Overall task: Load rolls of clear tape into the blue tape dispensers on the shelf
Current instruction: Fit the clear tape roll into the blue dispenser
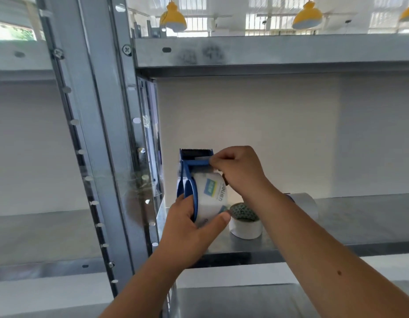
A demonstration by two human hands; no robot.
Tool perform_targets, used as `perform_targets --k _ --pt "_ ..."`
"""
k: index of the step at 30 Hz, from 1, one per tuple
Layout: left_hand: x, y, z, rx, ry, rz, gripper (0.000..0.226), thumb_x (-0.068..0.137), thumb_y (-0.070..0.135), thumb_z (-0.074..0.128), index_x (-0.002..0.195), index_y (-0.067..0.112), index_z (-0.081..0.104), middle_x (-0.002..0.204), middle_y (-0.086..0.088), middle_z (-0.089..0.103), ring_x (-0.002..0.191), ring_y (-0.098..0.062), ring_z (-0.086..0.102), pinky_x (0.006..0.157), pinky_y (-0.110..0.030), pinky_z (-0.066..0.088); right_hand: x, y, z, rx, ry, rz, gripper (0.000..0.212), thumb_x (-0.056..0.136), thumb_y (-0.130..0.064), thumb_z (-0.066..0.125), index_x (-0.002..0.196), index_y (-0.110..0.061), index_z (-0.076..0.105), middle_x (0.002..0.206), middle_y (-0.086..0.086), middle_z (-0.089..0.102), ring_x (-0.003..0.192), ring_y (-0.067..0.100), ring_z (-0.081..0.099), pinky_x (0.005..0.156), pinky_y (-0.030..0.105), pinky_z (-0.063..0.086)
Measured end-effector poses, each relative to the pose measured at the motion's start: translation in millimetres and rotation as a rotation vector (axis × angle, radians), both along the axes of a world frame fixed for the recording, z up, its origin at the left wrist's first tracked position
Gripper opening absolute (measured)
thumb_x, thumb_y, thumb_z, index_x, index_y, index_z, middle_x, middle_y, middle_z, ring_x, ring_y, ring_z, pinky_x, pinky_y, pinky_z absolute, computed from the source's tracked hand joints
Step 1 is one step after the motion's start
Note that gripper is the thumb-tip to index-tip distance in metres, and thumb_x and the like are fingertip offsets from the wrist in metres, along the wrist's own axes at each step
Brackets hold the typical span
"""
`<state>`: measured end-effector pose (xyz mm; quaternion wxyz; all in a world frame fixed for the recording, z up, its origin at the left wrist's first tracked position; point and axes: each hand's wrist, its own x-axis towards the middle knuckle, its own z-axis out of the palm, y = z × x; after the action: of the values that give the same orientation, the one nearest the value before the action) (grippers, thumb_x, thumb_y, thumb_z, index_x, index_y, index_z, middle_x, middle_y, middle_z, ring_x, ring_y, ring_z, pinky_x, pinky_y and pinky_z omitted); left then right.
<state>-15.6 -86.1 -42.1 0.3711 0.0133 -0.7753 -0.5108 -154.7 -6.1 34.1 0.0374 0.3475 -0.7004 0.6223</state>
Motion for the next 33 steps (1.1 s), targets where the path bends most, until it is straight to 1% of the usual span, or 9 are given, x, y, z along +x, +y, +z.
perform_targets --k 2,4,8,12,18,22,27,31,33 --pt "3.2 0.8 -0.3 0.055 -0.004 -0.039 0.022 0.079 0.024 0.085 0.1 0.026 0.078 0.094 -0.003 0.078 0.085 -0.015 0.076 0.068 -0.026 0.06 -6.0 -1.3 -0.4 -0.001 0.098 -0.037 0.023 0.09 -0.011 0.072 0.07 -0.02 0.076 0.063 -0.011 0.068 0.046 -0.006 0.054 0.061 0.023 0.045" --pt "5.9 5.0 -1.6 0.041 -0.036 -0.06 0.025 0.08 0.022 0.085 0.102 0.028 0.077 0.1 -0.008 0.076 0.088 -0.017 0.076 0.071 -0.031 0.064 -11.6 -3.5 0.6 -0.008 0.127 -0.054 0.02 0.091 -0.013 0.071 0.074 -0.021 0.077 0.068 -0.013 0.07 0.054 -0.006 0.058 0.065 0.023 0.047" --pt "6.5 12.3 -2.3 0.106 -0.049 -0.13 0.034 0.077 0.021 0.085 0.108 0.018 0.073 0.098 -0.007 0.079 0.09 -0.022 0.078 0.076 -0.035 0.066 -27.9 -12.3 7.0 -0.022 0.125 -0.117 0.015 0.09 -0.016 0.072 0.077 -0.018 0.078 0.073 -0.009 0.072 0.071 0.008 0.066 0.074 0.028 0.055" --pt "2.2 13.9 6.8 0.169 -0.014 -0.161 0.045 0.066 0.031 0.083 0.109 0.022 0.072 0.096 -0.008 0.08 0.091 -0.025 0.078 0.076 -0.033 0.065 -37.7 -24.3 18.1 0.001 0.175 -0.14 0.017 0.091 -0.016 0.069 0.076 -0.014 0.077 0.069 -0.011 0.068 0.069 0.009 0.064 0.073 0.029 0.055" --pt "0.0 10.1 21.1 0.226 0.036 -0.176 0.037 0.075 0.016 0.086 0.101 0.04 0.076 0.099 0.012 0.08 0.087 -0.005 0.076 0.074 -0.024 0.061 -58.9 -43.4 27.1 -0.045 0.072 -0.192 0.016 0.088 -0.013 0.067 0.074 -0.01 0.075 0.068 -0.01 0.069 0.066 0.008 0.062 0.066 0.025 0.052" --pt "0.4 13.2 27.9 0.233 0.046 -0.169 0.039 0.079 0.005 0.085 0.093 0.041 0.078 0.091 0.009 0.08 0.078 -0.009 0.076 0.064 -0.022 0.06 -65.1 -55.1 28.1 -0.05 0.0 -0.172 0.014 0.086 -0.011 0.07 0.075 -0.015 0.076 0.077 -0.004 0.073 0.075 0.013 0.068 0.07 0.026 0.055" --pt "1.3 17.6 31.1 0.255 0.061 -0.133 0.045 0.062 0.044 0.086 0.102 0.029 0.074 0.09 -0.004 0.081 0.082 -0.021 0.079 0.068 -0.029 0.064 -80.0 -63.4 29.2 -0.014 -0.158 -0.183 0.009 0.083 -0.006 0.074 0.087 0.001 0.078 0.09 0.014 0.078 0.075 0.02 0.067 0.065 0.025 0.051" --pt "2.6 15.4 32.5 0.296 0.04 -0.116 0.034 0.068 0.037 0.092 0.095 0.029 0.075 0.086 -0.007 0.08 0.078 -0.016 0.078 0.061 -0.021 0.059 -88.5 -61.6 33.0 0.026 -0.184 -0.208 0.016 0.084 -0.008 0.073 0.089 0.007 0.074 0.08 0.011 0.067 0.067 0.022 0.06 0.055 0.023 0.043" --pt "1.4 13.7 31.0 0.293 0.035 -0.095 0.026 0.066 0.036 0.088 0.089 0.034 0.076 0.085 -0.004 0.08 0.079 -0.018 0.078 0.063 -0.023 0.061 -90.2 -60.7 32.5 0.039 -0.18 -0.231 0.008 0.083 -0.008 0.072 0.079 -0.002 0.069 0.074 0.01 0.06 0.062 0.022 0.053 0.054 0.024 0.04"
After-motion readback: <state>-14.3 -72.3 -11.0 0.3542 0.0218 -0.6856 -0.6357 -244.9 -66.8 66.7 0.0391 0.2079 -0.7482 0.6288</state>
